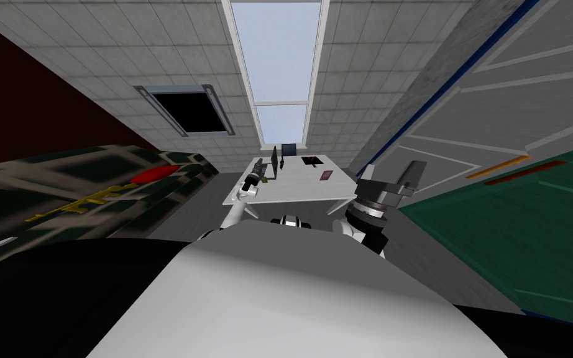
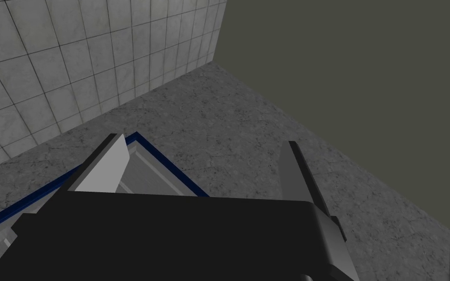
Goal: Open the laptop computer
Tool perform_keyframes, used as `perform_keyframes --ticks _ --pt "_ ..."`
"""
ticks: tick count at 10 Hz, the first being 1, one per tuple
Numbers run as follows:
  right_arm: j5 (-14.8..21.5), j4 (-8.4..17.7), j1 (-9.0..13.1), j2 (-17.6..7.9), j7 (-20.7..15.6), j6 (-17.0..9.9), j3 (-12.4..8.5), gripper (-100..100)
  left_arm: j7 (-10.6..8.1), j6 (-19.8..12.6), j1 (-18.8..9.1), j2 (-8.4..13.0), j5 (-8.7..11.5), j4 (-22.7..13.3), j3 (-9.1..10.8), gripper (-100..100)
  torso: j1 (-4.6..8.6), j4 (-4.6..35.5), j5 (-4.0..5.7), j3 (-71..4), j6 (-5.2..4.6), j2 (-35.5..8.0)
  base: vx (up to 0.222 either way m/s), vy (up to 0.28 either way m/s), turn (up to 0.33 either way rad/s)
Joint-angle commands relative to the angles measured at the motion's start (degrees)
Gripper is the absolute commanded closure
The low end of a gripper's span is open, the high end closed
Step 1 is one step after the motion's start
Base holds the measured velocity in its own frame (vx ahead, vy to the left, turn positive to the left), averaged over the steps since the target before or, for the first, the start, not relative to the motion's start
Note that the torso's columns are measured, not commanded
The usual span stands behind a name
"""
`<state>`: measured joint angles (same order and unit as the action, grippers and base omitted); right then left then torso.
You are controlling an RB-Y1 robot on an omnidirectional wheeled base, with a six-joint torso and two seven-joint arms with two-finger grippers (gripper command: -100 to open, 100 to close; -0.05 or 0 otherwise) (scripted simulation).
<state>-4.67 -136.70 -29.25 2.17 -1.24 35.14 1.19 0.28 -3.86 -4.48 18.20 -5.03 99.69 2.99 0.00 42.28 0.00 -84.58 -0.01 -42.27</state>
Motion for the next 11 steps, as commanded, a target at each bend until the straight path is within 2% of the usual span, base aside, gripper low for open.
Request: perform_keyframes --ticks 1,2,7,10,11 --pt "0.0 0.0 0.0 0.0 0.0 0.0 0.0 0 -0.19 -3.8 -3.5 2.2 -1.0 -3.9 0.10 -100 0.03 0.0 0.00 0.0 0.01 0.0 0.025 -0.151 0.006" --pt "0.0 0.0 0.0 0.0 0.0 0.0 0.0 0 -0.19 -3.8 -3.5 2.2 -1.0 -3.9 0.10 -100 -0.05 0.0 -0.01 0.0 0.01 0.0 0.019 -0.083 0.002" --pt "0.0 0.0 0.0 0.0 0.0 0.0 0.0 0 -0.57 -9.6 -9.3 6.2 -2.6 -10.5 0.29 -100 0.10 0.0 0.03 0.0 0.00 0.0 0.025 -0.111 0.003" --pt "0.0 0.0 0.0 0.0 0.0 0.0 0.0 0 -0.74 -12.4 -12.1 7.5 -3.3 -13.7 0.39 -100 -0.04 0.0 -0.01 0.0 0.01 0.0 0.018 -0.118 0.002" --pt "0.0 0.0 0.0 0.0 0.0 0.0 0.0 0 -0.66 -11.4 -11.3 7.0 -3.3 -12.9 0.43 -100 -0.04 0.0 -0.02 0.0 0.00 0.0 0.010 -0.052 0.001"
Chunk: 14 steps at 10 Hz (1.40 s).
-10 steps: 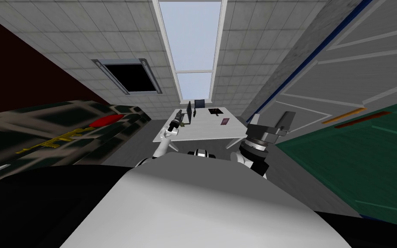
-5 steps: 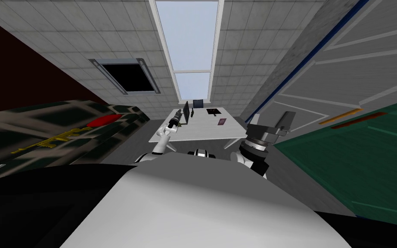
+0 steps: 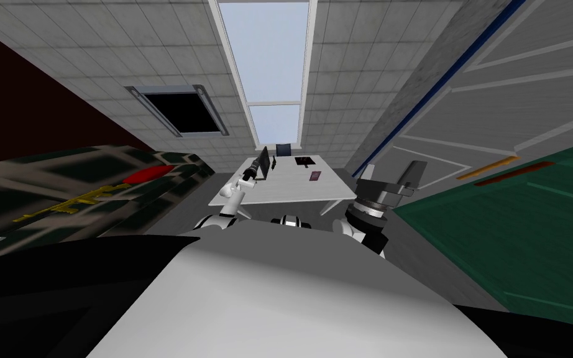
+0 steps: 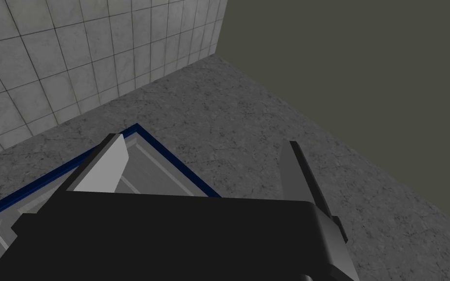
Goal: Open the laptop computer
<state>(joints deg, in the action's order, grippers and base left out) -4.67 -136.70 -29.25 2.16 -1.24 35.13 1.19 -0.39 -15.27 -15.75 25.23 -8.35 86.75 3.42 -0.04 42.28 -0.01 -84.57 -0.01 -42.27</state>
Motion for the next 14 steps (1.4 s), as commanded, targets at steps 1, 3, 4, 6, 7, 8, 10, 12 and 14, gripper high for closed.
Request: perform_keyframes --ticks 1,3,4,6,7,8,10,12,14 --pt "0.0 0.0 0.0 0.0 0.0 0.0 0.0 0 0.01 -0.2 -0.1 0.0 -0.1 -0.2 0.00 -100 -0.17 0.0 -0.04 0.0 0.02 0.0 0.003 -0.012 -0.001" --pt "0.0 0.0 0.0 0.0 0.0 0.0 0.0 0 -2.18 1.0 -0.5 -2.0 2.2 -0.9 1.00 100 -0.13 0.0 -0.06 0.0 0.04 0.0 -0.005 0.052 0.022" --pt "0.0 0.0 0.0 0.0 0.0 0.0 0.0 0 -2.92 1.4 -0.6 -2.7 3.0 -1.2 1.34 100 -0.47 -0.1 -0.21 0.0 0.13 0.0 -0.030 0.151 0.028" --pt "0.0 0.0 0.0 0.0 0.0 0.0 0.0 0 -5.11 2.6 -0.8 -4.7 5.3 -2.1 2.36 100 -0.58 -0.2 -0.29 -0.1 0.29 0.2 -0.008 0.138 0.030" --pt "0.0 0.0 0.0 0.0 0.0 0.0 0.0 0 -5.84 2.9 -0.9 -5.4 6.0 -2.4 2.70 100 -0.58 -0.3 -0.30 -0.2 0.32 0.3 -0.012 0.138 0.037" --pt "0.0 0.0 0.0 0.0 0.0 0.0 0.0 0 -7.31 3.7 -1.1 -6.7 7.6 -2.9 3.37 100 -0.50 -0.3 -0.30 -0.2 0.25 0.3 -0.030 0.158 0.043" --pt "0.0 0.0 0.0 0.0 0.0 0.0 0.0 0 -7.99 5.9 -1.1 -7.7 8.6 -3.9 3.65 100 -0.06 -0.3 -0.16 -0.2 0.07 0.3 -0.006 0.085 0.019" --pt "0.0 0.0 0.0 0.0 0.0 0.0 0.0 0 -9.35 8.0 -0.8 -9.5 10.2 -5.7 4.33 100 -0.06 -0.2 -0.08 -0.2 -0.06 0.3 0.006 0.126 0.007" --pt "0.0 0.0 0.0 0.0 0.0 0.0 0.0 0 -10.72 10.2 -0.4 -11.4 11.8 -7.6 5.00 100 -0.02 -0.2 -0.05 -0.2 -0.10 0.3 -0.001 0.108 0.009"
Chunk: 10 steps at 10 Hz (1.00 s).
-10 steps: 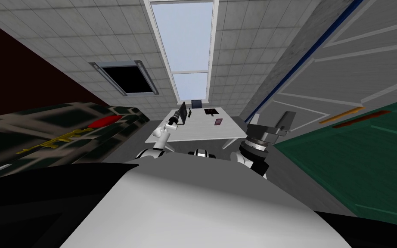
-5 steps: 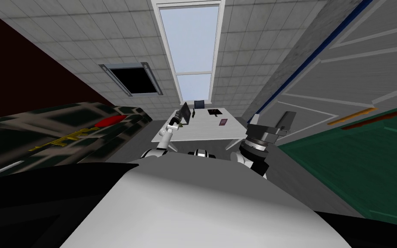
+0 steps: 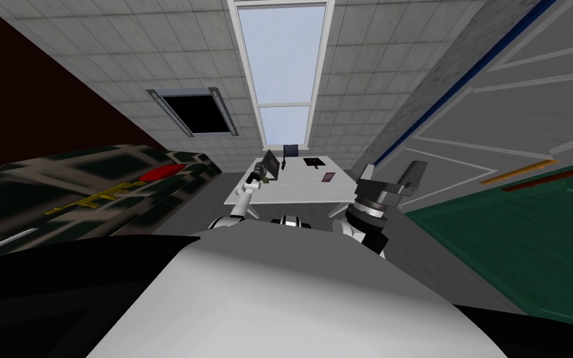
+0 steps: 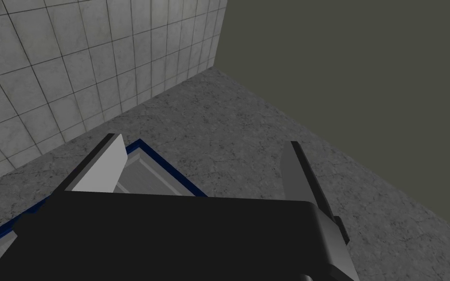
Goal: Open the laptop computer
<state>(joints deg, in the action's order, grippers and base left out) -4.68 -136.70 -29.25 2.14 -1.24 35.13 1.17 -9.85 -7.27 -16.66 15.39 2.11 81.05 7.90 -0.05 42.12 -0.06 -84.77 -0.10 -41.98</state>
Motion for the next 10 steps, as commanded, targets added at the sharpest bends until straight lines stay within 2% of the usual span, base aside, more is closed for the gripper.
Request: perform_keyframes --ticks 1,4,5,8,9,10 --pt "0.0 0.0 0.0 0.0 0.0 0.0 0.0 0 -1.94 3.2 0.7 -2.5 2.2 -2.8 0.85 100 0.05 0.0 0.00 0.0 -0.04 0.0 0.016 0.090 0.016" --pt "0.0 0.0 0.0 0.0 0.0 0.0 0.0 0 -3.99 6.5 1.2 -5.4 4.6 -5.5 1.86 100 0.09 0.0 0.02 0.0 -0.14 0.1 0.008 0.105 0.008" --pt "0.0 0.0 0.0 0.0 0.0 0.0 0.0 0 -3.56 5.7 0.9 -4.5 4.2 -5.1 1.77 100 0.07 0.0 0.02 0.0 -0.11 0.0 -0.007 0.052 0.000" --pt "0.0 0.0 0.0 0.0 0.0 0.0 0.0 0 -5.92 10.9 2.8 -7.5 6.8 -7.5 1.60 100 0.13 0.2 0.10 0.2 -0.02 -0.3 0.022 0.079 -0.038" --pt "0.0 0.0 0.0 0.0 0.0 0.0 0.0 0 -5.51 7.6 1.8 -6.5 6.3 -6.0 1.96 -100 0.05 0.2 0.09 0.2 0.03 -0.3 0.001 0.040 -0.002" --pt "0.0 0.0 0.0 0.0 0.0 0.0 0.0 0 -5.62 6.5 1.4 -6.2 6.4 -5.4 2.08 -100 0.21 0.2 0.13 0.3 0.09 -0.4 -0.020 -0.027 0.032"
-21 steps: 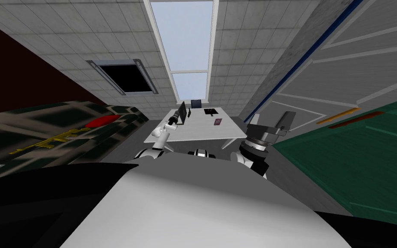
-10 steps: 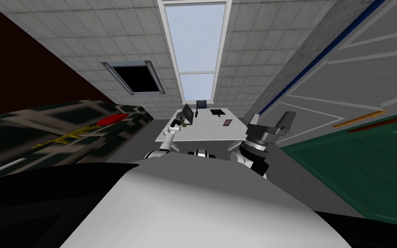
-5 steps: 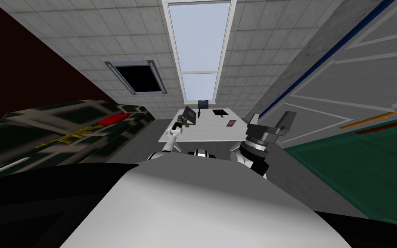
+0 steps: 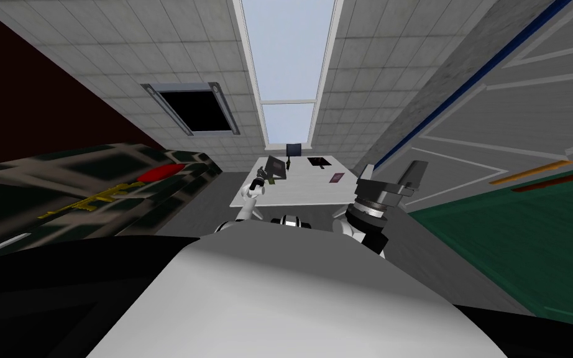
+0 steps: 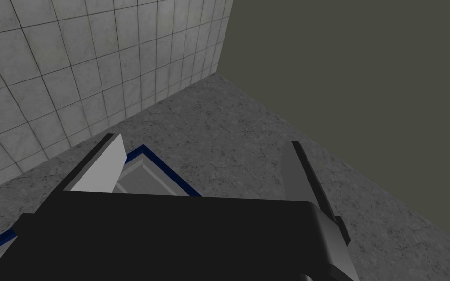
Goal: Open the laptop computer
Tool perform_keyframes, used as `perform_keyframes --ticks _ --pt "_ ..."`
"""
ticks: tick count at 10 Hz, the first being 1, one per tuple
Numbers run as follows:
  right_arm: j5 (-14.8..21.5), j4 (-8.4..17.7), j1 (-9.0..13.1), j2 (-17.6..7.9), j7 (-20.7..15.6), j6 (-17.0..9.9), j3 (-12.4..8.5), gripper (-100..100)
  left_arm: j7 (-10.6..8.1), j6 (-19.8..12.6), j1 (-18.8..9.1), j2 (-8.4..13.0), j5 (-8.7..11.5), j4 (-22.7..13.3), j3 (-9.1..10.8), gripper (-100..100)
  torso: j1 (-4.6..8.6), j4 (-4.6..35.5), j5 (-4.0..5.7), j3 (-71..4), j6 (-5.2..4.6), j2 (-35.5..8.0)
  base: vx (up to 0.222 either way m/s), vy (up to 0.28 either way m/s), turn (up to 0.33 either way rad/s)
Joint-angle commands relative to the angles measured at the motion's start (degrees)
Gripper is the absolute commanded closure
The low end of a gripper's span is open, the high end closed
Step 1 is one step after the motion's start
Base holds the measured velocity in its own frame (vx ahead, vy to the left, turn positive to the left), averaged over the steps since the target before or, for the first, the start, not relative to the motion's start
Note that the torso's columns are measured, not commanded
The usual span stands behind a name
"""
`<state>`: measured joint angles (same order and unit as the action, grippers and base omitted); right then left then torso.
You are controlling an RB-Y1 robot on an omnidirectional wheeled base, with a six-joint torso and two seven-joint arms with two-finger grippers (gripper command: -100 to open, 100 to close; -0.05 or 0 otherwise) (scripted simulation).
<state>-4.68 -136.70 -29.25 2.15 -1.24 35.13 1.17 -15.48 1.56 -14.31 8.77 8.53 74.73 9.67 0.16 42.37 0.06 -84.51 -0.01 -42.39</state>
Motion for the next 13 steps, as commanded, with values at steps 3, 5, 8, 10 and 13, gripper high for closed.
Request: perform_keyframes --ticks 3,5,8,10,13 --pt "0.0 0.0 0.0 0.0 0.0 0.0 0.0 0 -0.34 -5.3 -2.2 1.2 0.1 2.6 0.68 -100 0.00 0.1 0.05 0.1 -0.01 -0.1 -0.030 -0.032 0.009" --pt "0.0 0.0 0.0 0.0 0.0 0.0 0.0 0 -0.69 -8.3 -3.5 2.1 0.3 4.2 1.05 -100 -0.13 0.1 0.00 0.0 0.03 -0.1 -0.022 -0.020 0.019" --pt "0.0 0.0 0.0 0.0 0.0 0.0 0.0 0 -0.51 -8.8 -3.6 1.6 0.0 4.2 1.21 0 -0.14 0.0 -0.02 0.0 0.03 0.0 -0.012 -0.006 0.002" --pt "0.0 0.0 0.0 0.0 0.0 0.0 0.0 0 -0.49 -8.9 -3.4 1.6 0.0 4.0 1.17 0 -0.11 0.0 0.00 0.0 0.02 0.0 0.000 0.000 0.000" --pt "0.0 0.0 0.0 0.0 0.0 0.0 0.0 0 -0.50 -8.9 -3.5 1.5 0.0 4.0 1.12 0 -0.21 -0.1 -0.09 -0.1 0.07 0.1 0.000 0.000 0.000"
